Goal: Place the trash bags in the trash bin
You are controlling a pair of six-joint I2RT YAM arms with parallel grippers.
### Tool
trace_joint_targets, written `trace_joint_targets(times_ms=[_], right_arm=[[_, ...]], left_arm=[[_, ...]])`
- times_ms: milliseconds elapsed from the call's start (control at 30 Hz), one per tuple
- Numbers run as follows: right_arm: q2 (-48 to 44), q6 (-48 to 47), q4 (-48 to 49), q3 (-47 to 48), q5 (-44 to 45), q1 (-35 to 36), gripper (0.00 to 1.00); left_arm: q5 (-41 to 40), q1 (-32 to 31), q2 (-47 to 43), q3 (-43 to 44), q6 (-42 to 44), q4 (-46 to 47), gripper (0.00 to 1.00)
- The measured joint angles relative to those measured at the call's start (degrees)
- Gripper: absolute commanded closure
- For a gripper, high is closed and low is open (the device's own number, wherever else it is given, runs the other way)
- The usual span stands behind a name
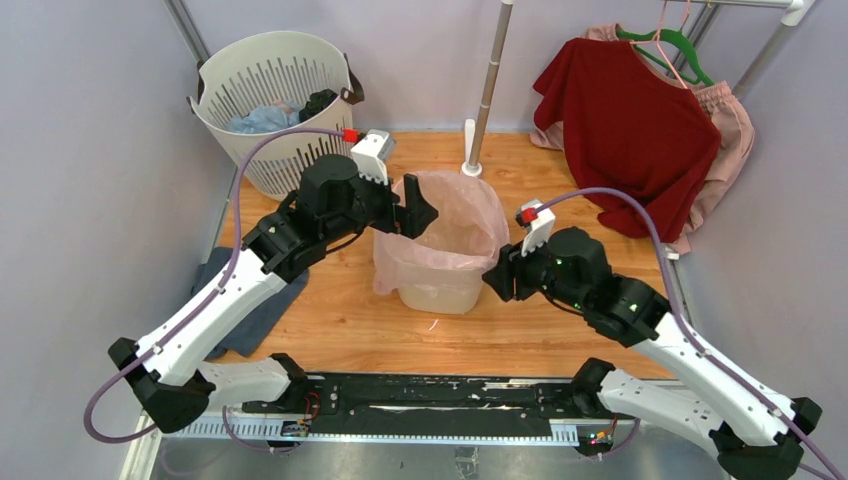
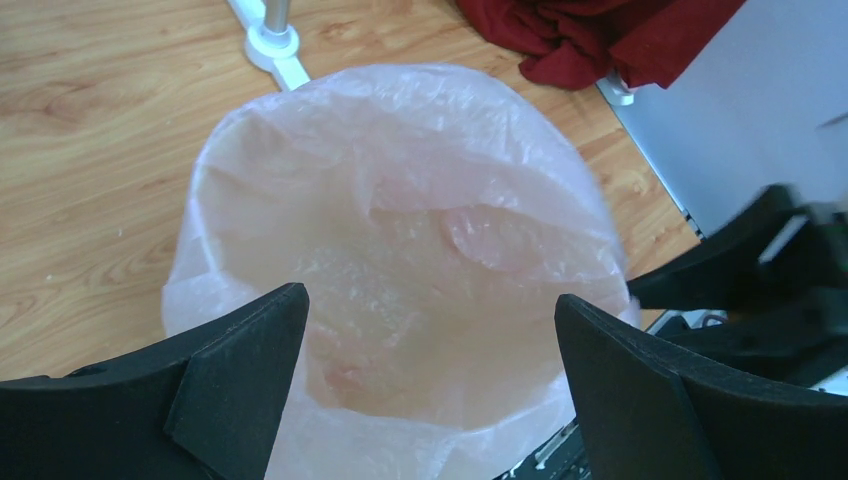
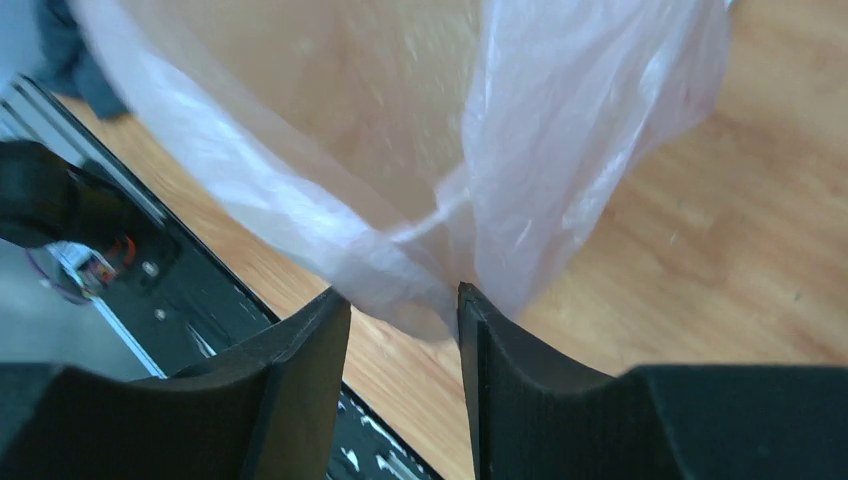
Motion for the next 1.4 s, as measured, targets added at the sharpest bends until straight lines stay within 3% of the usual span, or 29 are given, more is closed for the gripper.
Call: trace_joint_targets(times_ms=[133, 400, 667, 733, 800, 867, 933, 1033, 1133, 1233, 1400], right_arm=[[0.6, 0.9, -0.6, -4.8, 0.5, 0.0, 0.52], [-3.3, -0.5, 0.5, 5.0, 3.5, 0.0, 0.52], [-5.9, -1.1, -2.4, 16.0, 18.6, 0.0, 0.53], [-4.9, -0.7, -4.9, 16.0, 22.3, 0.0, 0.56], [-3.0, -0.2, -7.6, 15.8, 25.4, 0.0, 0.58], [-0.9, 0.7, -10.1, 15.6, 27.9, -0.1, 0.59], [0.7, 1.4, -12.0, 15.5, 28.7, -1.2, 0.60], [3.4, 2.4, -13.5, 15.1, 25.4, -9.1, 0.60], [6.3, 3.3, -13.0, 13.6, 16.3, -20.9, 0.56], [9.6, 4.5, -8.7, 6.6, 0.7, -34.2, 0.50], [14.2, 7.0, -0.8, -5.2, -20.7, -41.6, 0.44]], left_arm=[[-1.8, -3.2, 2.4, 1.7, 0.4, 0.6, 0.00], [-6.8, -7.6, 7.0, 2.3, 1.3, 0.5, 0.00], [-12.0, -8.3, 11.5, 2.3, 2.3, 0.4, 0.04], [-12.6, -8.3, 13.6, 2.4, 2.6, 0.3, 0.18], [-13.0, -8.3, 16.5, 3.5, 3.2, -0.1, 0.48], [-13.2, -8.3, 19.5, 5.7, 4.2, -0.7, 0.66], [-13.3, -8.3, 21.5, 7.5, 4.5, -0.9, 0.97], [-13.4, -8.3, 24.0, 9.9, 5.2, -1.6, 1.00], [-13.2, -8.3, 25.9, 10.9, 5.4, -2.1, 1.00], [-12.4, -8.3, 27.2, 10.7, 5.4, -3.4, 1.00], [-11.1, -8.3, 27.7, 9.5, 5.4, -4.0, 1.00]])
